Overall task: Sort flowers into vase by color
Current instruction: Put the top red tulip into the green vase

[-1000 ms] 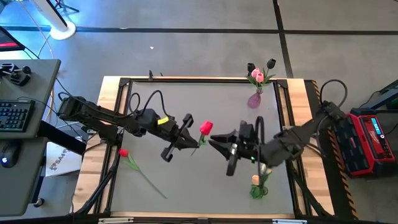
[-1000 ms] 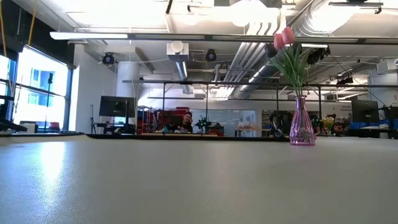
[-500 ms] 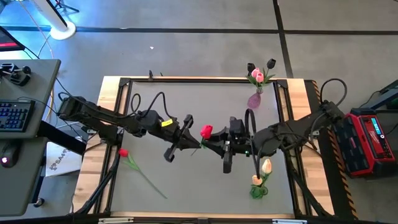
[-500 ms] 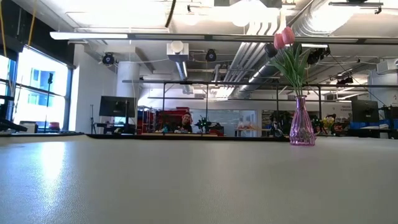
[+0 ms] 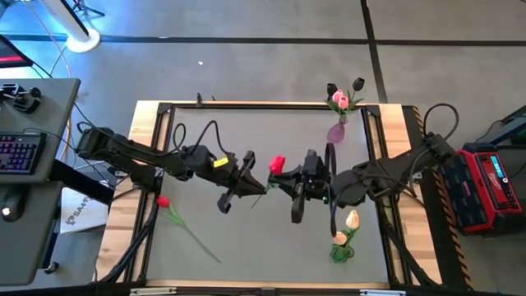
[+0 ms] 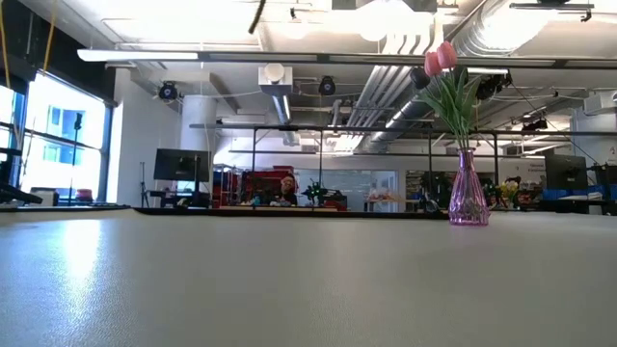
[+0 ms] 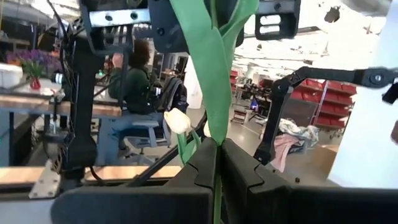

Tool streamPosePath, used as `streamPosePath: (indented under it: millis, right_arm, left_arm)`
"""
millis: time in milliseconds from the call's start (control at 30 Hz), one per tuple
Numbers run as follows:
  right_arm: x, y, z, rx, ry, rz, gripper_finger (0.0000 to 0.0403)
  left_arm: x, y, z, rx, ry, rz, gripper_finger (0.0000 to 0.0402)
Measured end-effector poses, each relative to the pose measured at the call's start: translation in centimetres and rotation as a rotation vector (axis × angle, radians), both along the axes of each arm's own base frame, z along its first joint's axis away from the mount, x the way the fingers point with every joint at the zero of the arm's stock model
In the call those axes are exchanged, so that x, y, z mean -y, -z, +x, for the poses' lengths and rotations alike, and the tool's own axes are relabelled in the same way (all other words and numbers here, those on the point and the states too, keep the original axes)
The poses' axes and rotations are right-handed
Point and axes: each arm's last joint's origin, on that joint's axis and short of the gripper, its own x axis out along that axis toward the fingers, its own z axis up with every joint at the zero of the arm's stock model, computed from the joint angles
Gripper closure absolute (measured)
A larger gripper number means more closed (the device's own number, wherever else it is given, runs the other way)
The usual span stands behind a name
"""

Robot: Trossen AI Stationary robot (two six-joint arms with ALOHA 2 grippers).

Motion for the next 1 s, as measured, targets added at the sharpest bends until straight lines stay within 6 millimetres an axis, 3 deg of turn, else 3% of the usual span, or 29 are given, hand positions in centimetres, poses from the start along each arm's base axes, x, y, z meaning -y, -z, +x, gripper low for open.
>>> streamPosePath:
  millis: [467,733,1000]
  right_arm:
    - [-1.5,0.9,-0.3,-0.103,0.086,-0.327,0.0402]
    - [-1.2,0.9,-0.1,-0.054,0.082,-0.161,0.0392]
    - [-1.1,0.5,0.0,-0.001,0.05,-0.029,0.0325]
  left_arm:
    - [-0.4,0.8,0.2,-0.148,-0.014,-0.142,0.0401]
    - [-0.3,0.8,0.1,-0.134,-0.008,-0.11,0.0401]
    - [-0.2,1.1,0.2,-0.148,0.001,-0.089,0.0401]
